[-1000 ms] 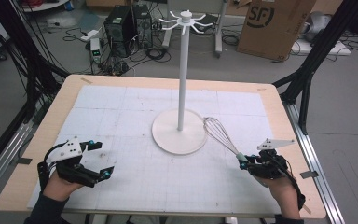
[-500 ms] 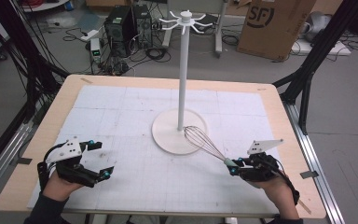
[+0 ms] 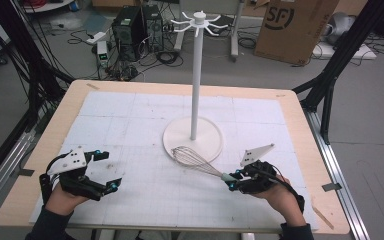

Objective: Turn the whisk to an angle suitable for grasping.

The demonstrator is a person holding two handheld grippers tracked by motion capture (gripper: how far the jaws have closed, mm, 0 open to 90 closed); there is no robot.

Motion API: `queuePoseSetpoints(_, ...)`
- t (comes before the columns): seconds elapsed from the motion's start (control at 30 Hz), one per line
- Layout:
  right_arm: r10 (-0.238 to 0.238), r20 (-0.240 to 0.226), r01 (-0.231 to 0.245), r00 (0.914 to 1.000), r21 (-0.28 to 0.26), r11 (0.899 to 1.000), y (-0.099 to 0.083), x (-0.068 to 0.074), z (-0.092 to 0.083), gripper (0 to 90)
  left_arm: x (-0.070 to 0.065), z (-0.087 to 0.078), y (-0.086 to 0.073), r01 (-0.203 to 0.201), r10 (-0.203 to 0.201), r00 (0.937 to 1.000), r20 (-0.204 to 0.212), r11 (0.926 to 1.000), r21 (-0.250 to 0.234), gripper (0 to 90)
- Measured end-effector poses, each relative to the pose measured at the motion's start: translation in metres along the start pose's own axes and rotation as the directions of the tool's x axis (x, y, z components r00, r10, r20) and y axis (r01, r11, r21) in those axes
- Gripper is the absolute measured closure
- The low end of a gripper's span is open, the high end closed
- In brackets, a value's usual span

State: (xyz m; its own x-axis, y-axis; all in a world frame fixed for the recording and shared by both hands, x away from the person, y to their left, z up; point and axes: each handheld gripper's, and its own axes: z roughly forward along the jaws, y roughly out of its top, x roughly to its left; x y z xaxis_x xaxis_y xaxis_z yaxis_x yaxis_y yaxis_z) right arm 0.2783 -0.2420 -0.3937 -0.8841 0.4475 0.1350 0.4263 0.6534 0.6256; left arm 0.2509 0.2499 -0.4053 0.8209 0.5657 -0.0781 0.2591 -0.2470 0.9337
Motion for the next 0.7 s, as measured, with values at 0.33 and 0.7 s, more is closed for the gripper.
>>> queuePoseSetpoints(0.33,-0.105,-0.068,0.108,0.9921,0.049,0.993,0.03,0.007,0.026,69.3,0.001,-0.002,0.0,0.003,-0.003,1.0,0.005,0.9999,-0.012,1.7)
queuePoseSetpoints(0.7,-0.173,-0.111,0.183,0.9786,0.09,0.979,0.049,0.007,0.047,69.3,0.002,-0.003,0.0,0.007,-0.006,0.9999,0.015,0.9998,-0.02,1.7)
